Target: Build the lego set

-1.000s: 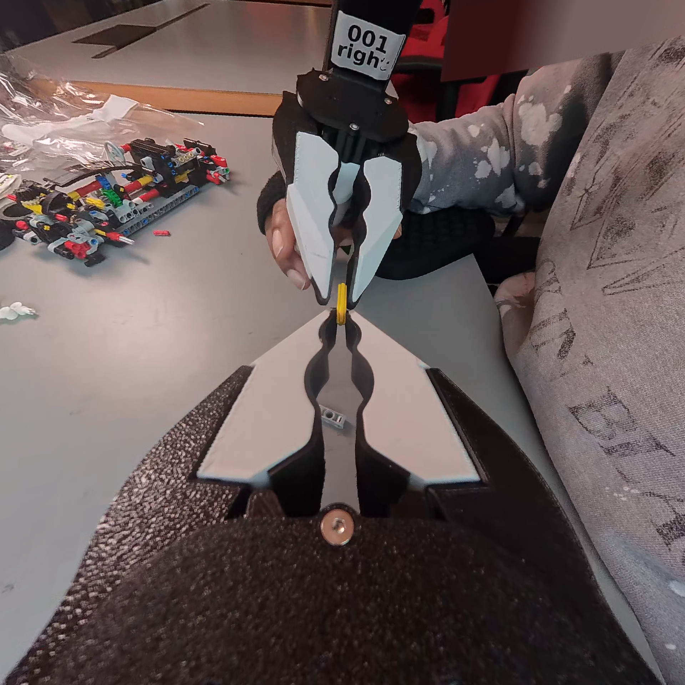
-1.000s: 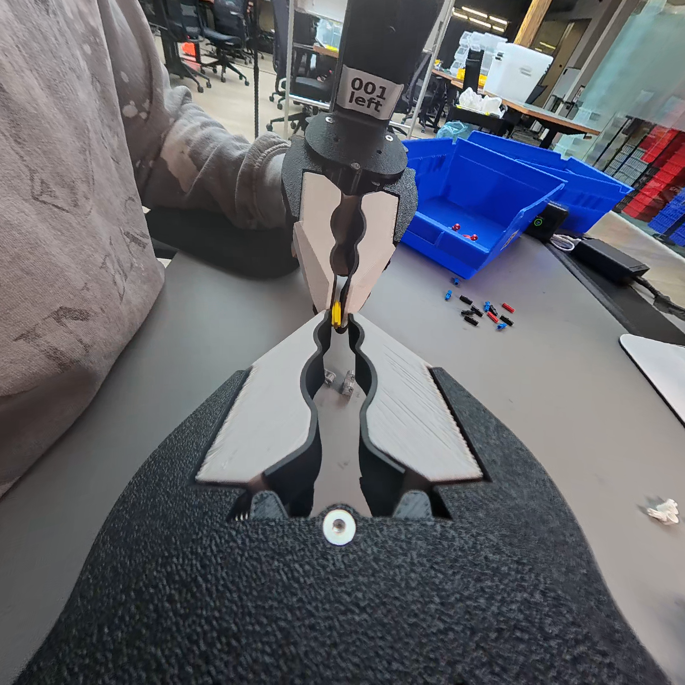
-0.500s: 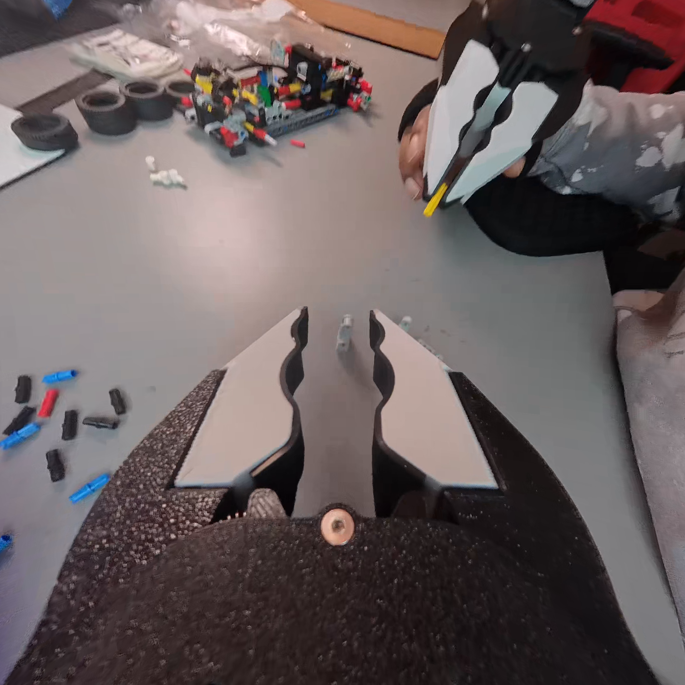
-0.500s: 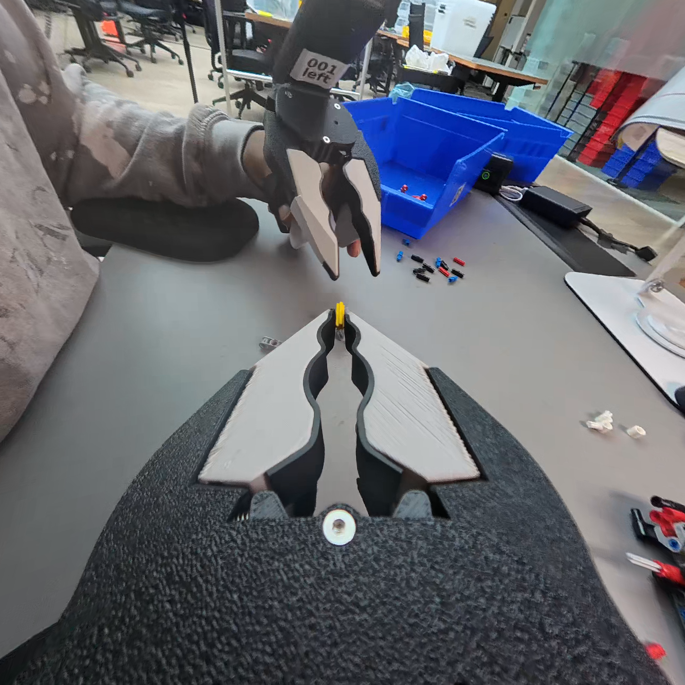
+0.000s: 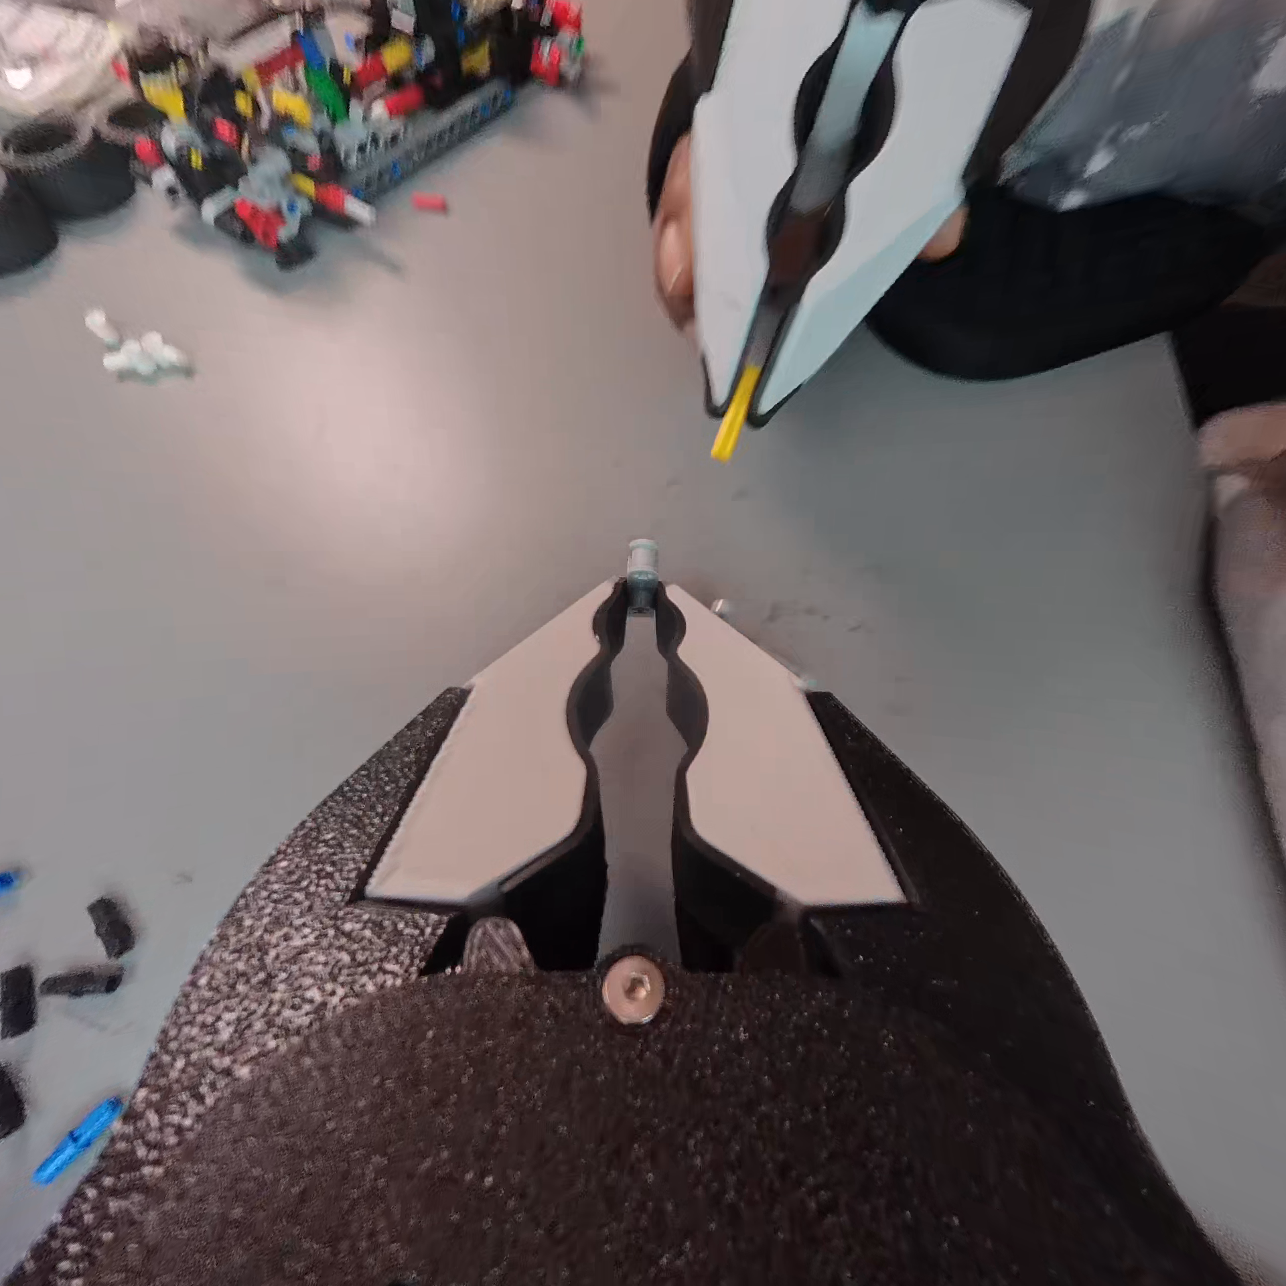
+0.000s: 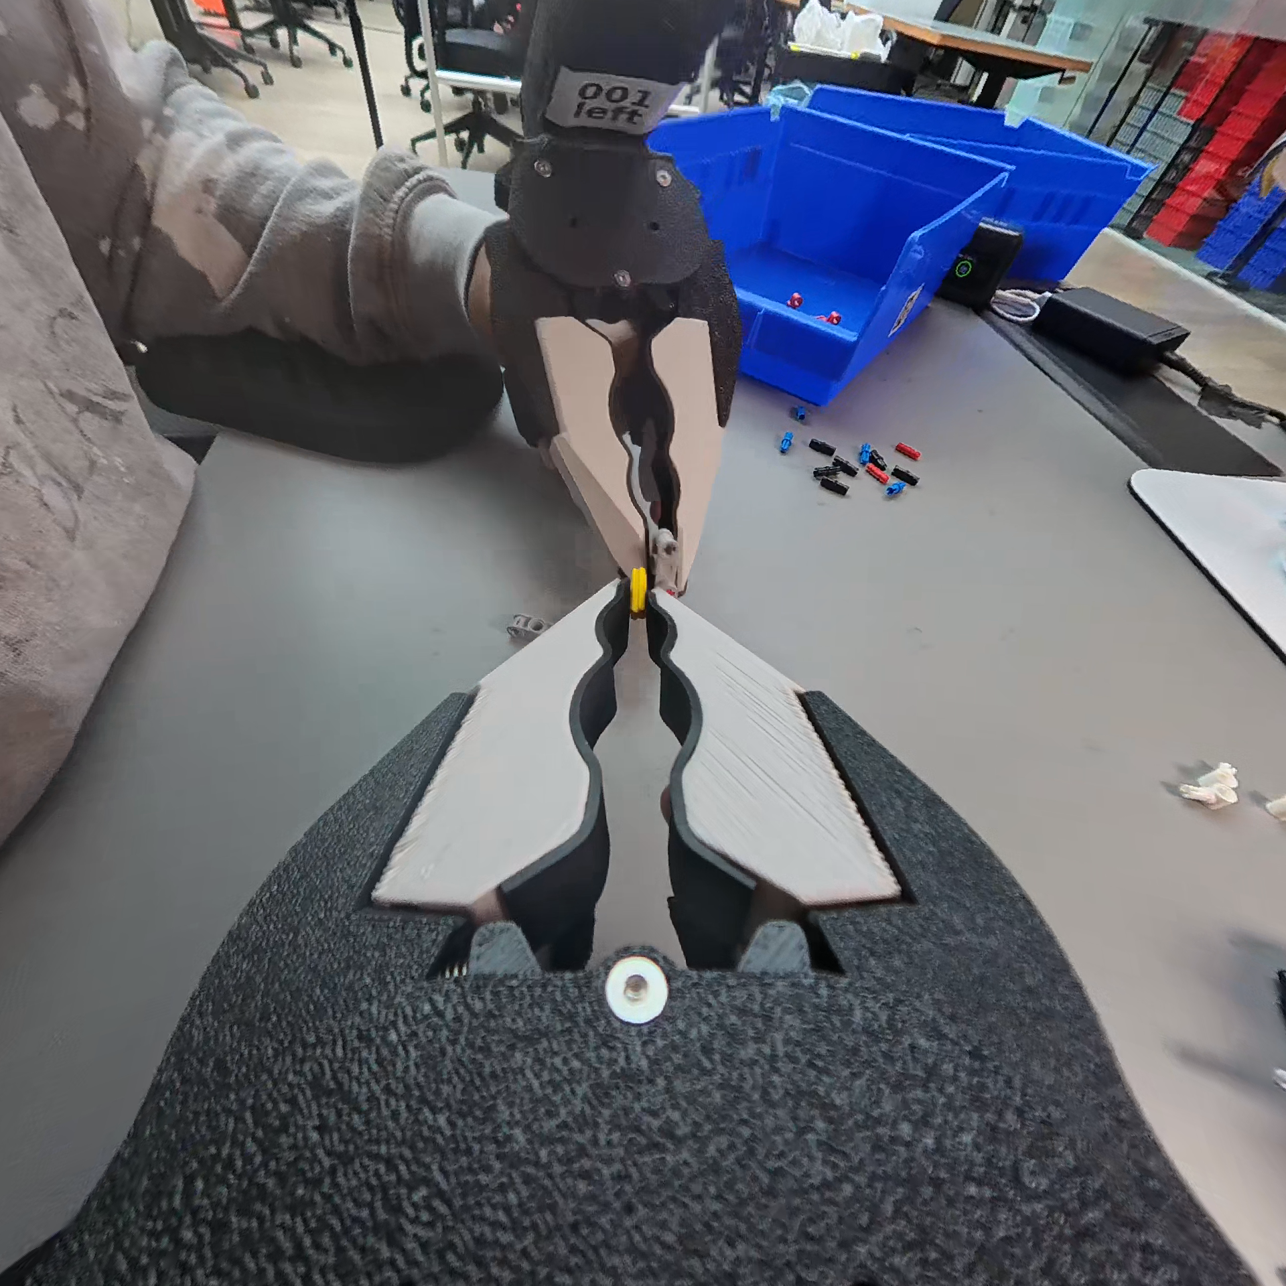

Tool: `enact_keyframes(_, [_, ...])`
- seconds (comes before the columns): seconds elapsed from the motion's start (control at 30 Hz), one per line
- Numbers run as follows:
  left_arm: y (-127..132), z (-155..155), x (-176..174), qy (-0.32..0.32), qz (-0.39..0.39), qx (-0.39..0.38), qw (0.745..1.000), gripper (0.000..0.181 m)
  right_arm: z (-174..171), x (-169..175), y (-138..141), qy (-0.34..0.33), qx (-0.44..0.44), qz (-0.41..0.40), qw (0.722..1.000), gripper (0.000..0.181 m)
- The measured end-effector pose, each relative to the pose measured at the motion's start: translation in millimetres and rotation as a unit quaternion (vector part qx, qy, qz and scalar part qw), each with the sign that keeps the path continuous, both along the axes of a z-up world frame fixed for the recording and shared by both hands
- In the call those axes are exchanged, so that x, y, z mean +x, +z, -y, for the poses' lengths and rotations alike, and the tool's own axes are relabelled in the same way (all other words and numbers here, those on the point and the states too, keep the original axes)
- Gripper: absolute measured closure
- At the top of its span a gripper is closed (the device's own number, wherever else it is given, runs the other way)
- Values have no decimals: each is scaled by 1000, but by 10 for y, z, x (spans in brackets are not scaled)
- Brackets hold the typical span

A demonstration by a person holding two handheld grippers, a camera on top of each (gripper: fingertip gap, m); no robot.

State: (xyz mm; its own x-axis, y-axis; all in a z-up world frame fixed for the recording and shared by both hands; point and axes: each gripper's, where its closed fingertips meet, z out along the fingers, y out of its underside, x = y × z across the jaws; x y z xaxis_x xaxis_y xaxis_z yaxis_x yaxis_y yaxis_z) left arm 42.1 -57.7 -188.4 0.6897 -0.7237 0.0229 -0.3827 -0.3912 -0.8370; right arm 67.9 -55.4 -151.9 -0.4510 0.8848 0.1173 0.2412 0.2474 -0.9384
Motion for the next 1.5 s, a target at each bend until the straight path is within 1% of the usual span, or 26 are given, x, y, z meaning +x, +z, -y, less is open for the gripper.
enact_keyframes(0.03, [145,35,62,-17,30,25,999,175,19,6,48,3,-13,-4,1000,180])
enact_keyframes(0.1, [355,117,140,-42,74,58,995,175,41,14,162,7,-33,-20,999,180])
enact_keyframes(0.13, [417,150,160,-48,88,69,993,175,58,25,210,11,-37,-27,999,180])
enact_keyframes(0.23, [484,216,203,-60,100,83,990,175,137,68,284,29,-37,-37,998,180])
enact_keyframes(0.33, [468,248,239,-71,95,83,989,175,216,87,268,46,-33,-31,998,181])
enact_keyframes(0.47, [412,272,279,-81,83,74,991,175,255,84,213,52,-27,-20,998,180])
enact_keyframes(0.8, [362,329,307,-98,86,49,990,175,314,109,163,64,0,-16,998,181])
enact_keyframes(1.07, [292,413,368,-122,80,24,989,176,427,130,112,84,47,-19,995,180])
enact_keyframes(1.1, [296,428,398,-129,82,21,988,176,450,129,99,87,61,-21,994,180])
enact_keyframes(1.13, [302,431,428,-133,83,21,987,180,473,127,37,92,84,-11,992,181])
enact_keyframes(1.17, [248,437,422,-137,66,15,988,176,476,129,-5,92,96,-2,991,180])
enact_keyframes(1.2, [254,436,423,-138,72,13,988,176,472,129,5,92,93,-6,991,181])
enact_keyframes(1.27, [323,415,413,-134,86,18,987,176,442,134,76,86,79,-18,993,181])
enact_keyframes(1.37, [335,392,374,-126,84,19,988,176,390,146,64,79,94,-11,992,181])
enact_keyframes(1.5, [192,347,296,-101,55,0,993,175,332,139,-20,68,100,9,993,180])
